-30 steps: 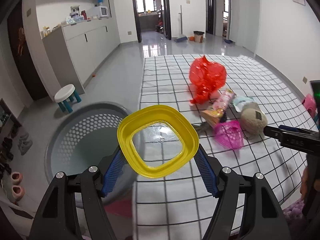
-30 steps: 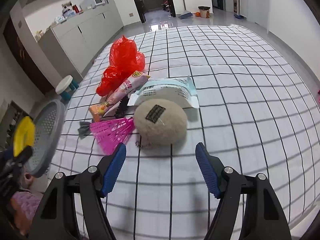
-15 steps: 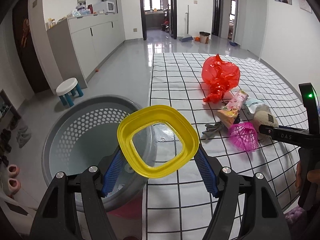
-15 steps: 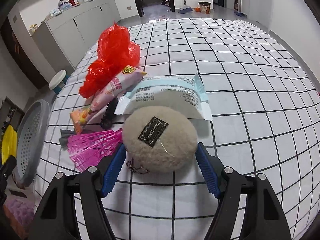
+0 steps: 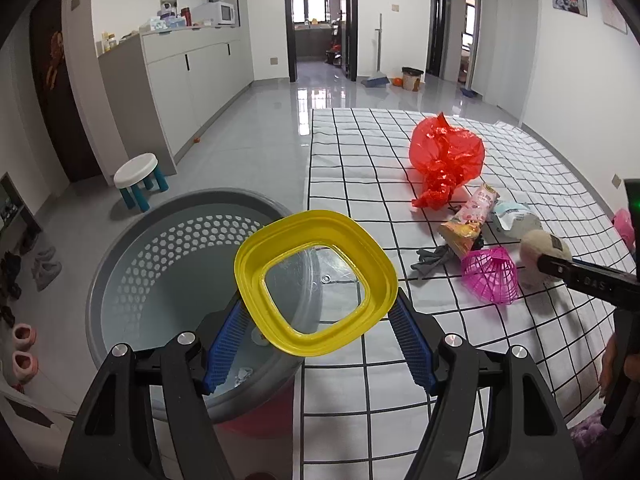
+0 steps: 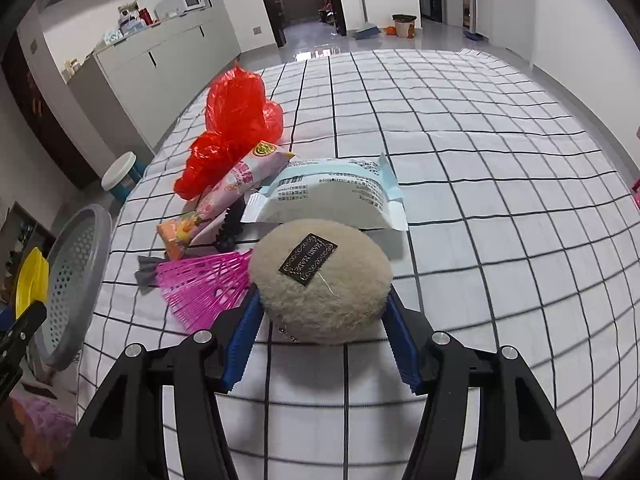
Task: Collect trash
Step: 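Grasp the beige fuzzy ball with the right tool while the left holds the lid, then carry the yellow lid and fuzzy ball over the grey basket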
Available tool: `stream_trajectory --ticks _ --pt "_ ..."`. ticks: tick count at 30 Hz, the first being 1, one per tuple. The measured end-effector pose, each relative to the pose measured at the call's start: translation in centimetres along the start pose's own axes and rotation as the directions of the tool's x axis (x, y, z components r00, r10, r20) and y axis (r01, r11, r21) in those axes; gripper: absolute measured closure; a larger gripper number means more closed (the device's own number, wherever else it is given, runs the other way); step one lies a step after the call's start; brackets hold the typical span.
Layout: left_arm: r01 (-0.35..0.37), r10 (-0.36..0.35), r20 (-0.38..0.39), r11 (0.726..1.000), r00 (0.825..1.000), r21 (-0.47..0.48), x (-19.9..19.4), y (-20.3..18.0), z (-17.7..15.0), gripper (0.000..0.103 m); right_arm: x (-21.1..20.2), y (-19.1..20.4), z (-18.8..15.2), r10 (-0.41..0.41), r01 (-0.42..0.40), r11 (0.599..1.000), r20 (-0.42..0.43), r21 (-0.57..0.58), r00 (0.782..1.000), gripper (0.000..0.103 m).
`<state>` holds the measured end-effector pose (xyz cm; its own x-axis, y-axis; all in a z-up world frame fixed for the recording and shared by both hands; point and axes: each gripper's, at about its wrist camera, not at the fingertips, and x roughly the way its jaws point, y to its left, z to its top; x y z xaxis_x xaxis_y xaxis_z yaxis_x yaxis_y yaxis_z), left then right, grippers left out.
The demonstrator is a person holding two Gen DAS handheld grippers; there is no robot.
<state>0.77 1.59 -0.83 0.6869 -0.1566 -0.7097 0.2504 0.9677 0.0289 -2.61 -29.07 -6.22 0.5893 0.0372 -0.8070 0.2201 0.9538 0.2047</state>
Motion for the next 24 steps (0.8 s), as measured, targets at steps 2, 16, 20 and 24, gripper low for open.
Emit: stream_trajectory --ticks 2,16,20,24 --pt "-0.005 0.005 0.004 1.0 1.0 -0.007 -0.3 0.3 -0.1 0.035 -0.9 0.2 -0.3 0.001 -0.001 1.0 0.015 -0.002 1.0 0.046" --pt "-0.053 0.054 0.021 0.997 0.998 -0.064 -3.1 4.8 -0.3 0.035 -5.9 4.7 -2.7 0.096 -0.095 0.995 0.058 -0.031 0.994 0.046" --pt "-0.091 0.093 0.028 0.994 0.995 -0.06 -3.7 6.5 -0.3 0.035 -6.5 7.5 -2.5 0.142 -0.138 0.988 0.062 -0.065 0.988 0.046" --pt "-0.121 0.124 0.034 0.99 0.992 -0.077 -4.4 8.5 -0.2 0.035 -6.6 10.3 -2.0 0.189 -0.182 0.977 0.055 -0.112 0.98 0.046"
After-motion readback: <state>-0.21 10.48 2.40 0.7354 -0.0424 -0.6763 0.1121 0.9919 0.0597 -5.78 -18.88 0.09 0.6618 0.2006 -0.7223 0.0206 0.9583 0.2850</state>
